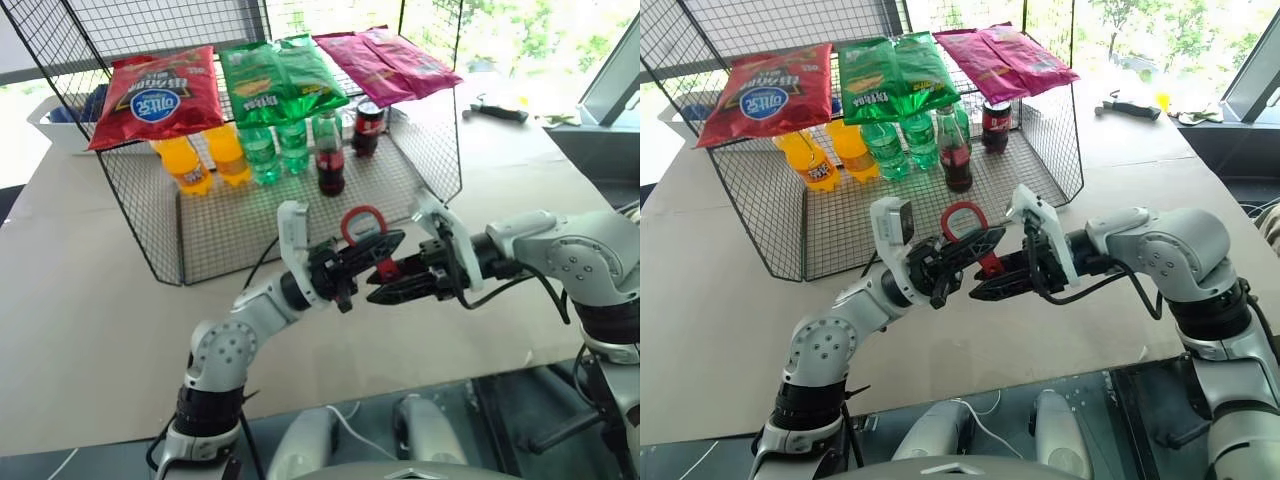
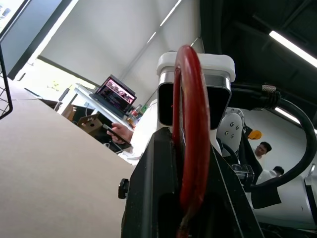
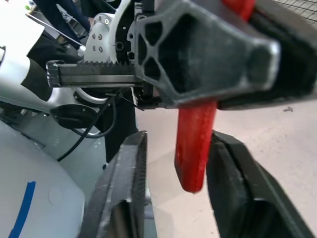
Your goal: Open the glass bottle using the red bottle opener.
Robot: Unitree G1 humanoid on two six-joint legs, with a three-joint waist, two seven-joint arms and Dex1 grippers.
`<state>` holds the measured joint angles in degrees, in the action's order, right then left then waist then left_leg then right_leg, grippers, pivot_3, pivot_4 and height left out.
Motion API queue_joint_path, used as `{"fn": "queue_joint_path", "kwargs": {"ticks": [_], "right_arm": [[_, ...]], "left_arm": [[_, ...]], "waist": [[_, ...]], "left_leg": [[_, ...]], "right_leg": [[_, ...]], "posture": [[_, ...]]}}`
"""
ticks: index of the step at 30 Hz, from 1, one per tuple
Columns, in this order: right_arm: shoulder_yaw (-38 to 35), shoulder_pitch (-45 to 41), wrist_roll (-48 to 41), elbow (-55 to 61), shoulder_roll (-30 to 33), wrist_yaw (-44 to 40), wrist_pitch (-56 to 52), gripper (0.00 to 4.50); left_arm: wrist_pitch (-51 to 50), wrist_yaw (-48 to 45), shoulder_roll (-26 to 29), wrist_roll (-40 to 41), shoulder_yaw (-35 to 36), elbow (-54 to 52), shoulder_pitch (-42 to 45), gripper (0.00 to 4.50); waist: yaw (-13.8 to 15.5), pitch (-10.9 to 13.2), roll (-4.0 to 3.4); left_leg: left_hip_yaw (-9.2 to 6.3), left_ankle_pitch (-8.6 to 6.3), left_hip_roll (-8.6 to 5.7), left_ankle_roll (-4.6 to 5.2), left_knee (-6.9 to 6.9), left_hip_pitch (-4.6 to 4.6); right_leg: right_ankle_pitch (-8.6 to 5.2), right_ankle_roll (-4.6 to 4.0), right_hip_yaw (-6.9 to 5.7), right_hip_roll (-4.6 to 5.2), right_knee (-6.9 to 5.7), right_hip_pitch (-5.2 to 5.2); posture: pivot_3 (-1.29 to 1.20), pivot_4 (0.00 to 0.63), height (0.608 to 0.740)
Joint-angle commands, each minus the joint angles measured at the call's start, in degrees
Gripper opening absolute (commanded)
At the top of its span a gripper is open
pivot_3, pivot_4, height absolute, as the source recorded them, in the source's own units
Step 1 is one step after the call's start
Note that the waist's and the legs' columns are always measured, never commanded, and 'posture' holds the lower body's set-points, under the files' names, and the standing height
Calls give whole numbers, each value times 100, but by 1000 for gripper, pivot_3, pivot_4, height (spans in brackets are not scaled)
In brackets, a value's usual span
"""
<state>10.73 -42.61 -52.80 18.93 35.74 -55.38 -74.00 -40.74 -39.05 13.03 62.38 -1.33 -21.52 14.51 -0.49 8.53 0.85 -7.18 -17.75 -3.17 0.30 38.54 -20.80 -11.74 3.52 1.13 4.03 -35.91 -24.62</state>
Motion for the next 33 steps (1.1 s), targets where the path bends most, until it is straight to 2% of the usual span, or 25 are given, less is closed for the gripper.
{"fn": "queue_joint_path", "kwargs": {"ticks": [1,9,15,18,20,26,29,32,33], "right_arm": [[-210,-186,-225,117,-42,69,-132,1699],[-330,-346,-476,13,-334,409,-477,1699],[-281,-304,-503,45,-323,463,-569,1699],[-375,-322,-538,-53,-441,605,-608,960],[-387,-319,-568,-63,-456,631,-628,76],[-390,-234,-532,-88,-477,679,-635,24],[-482,-75,-462,-36,-440,805,-552,24],[-712,172,-415,32,-409,1005,-416,0],[-825,292,-381,61,-392,1127,-376,0]], "left_arm": [[52,-121,-31,2,-27,-53,42,0],[59,-218,-37,-57,-53,-63,55,0],[59,-208,-48,-42,-36,-74,54,0],[62,-198,-44,-36,-37,-95,45,0],[51,-182,-49,-23,-33,-103,36,0],[-82,-97,-73,182,44,-56,46,0],[159,-41,-154,4,167,-29,43,0],[169,-39,-122,16,277,-61,15,1064],[149,2,-100,50,331,-80,0,1663]], "waist": [[1,0,0],[-6,0,0],[-1,0,0],[-7,0,0],[-6,0,0],[-8,0,0],[0,0,0],[3,0,0],[1,0,0]], "left_leg": [[0,0,0,0,0,0],[0,0,0,0,0,0],[0,0,-1,1,0,-1],[0,0,-1,1,0,-1],[0,0,0,1,0,0],[0,0,-1,1,0,0],[0,-1,-1,1,0,-1],[0,-1,-1,1,0,-1],[0,-1,-1,1,0,-2]], "right_leg": [[0,0,0,0,0,0],[0,0,0,0,0,0],[0,0,0,1,1,0],[0,0,0,0,1,0],[0,0,0,0,0,0],[0,0,0,0,0,0],[0,0,0,0,1,0],[0,0,0,1,1,0],[0,0,0,1,1,-1]], "posture": [[0,150,740],[0,150,740],[0,150,740],[0,150,740],[0,150,740],[0,150,740],[0,150,740],[0,150,740],[0,150,740]]}}
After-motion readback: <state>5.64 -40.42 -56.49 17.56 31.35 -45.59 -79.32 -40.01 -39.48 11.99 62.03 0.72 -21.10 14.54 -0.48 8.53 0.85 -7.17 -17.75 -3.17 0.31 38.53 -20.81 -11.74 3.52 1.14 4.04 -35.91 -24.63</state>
